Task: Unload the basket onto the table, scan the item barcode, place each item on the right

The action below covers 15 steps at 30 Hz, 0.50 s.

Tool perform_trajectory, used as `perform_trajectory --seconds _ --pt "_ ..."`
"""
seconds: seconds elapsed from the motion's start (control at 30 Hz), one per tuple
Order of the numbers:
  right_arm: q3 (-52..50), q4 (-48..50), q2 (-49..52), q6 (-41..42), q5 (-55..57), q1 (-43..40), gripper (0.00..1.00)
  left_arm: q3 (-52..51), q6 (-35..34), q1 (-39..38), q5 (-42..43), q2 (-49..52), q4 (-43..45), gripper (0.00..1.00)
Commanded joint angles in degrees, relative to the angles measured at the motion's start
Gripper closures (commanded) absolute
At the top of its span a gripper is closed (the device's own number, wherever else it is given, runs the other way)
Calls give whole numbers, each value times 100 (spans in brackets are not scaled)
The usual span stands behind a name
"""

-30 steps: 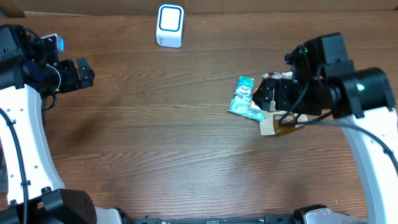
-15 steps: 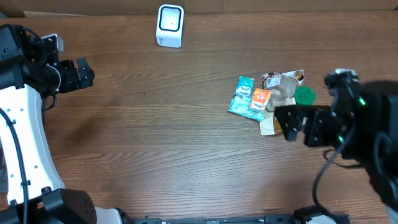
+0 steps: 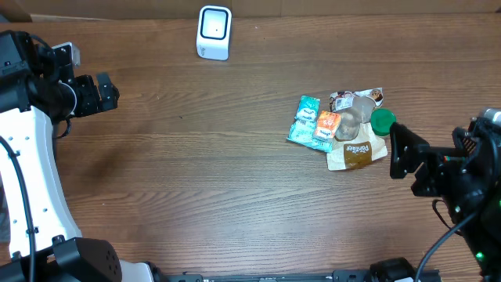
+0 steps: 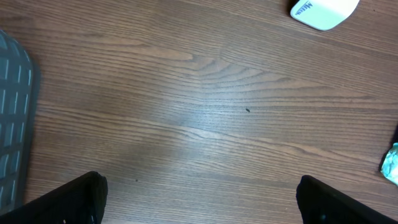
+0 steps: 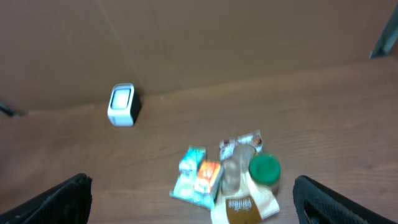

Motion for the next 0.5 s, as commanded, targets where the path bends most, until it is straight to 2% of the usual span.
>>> perform_trajectory --seconds 0.0,0.47 --pt "-542 417 -264 -4 188 15 0 -2 155 -7 26 -44 17 0" --pt "-3287 3508 -1408 -2 188 -140 0 -2 155 -7 26 -44 17 0"
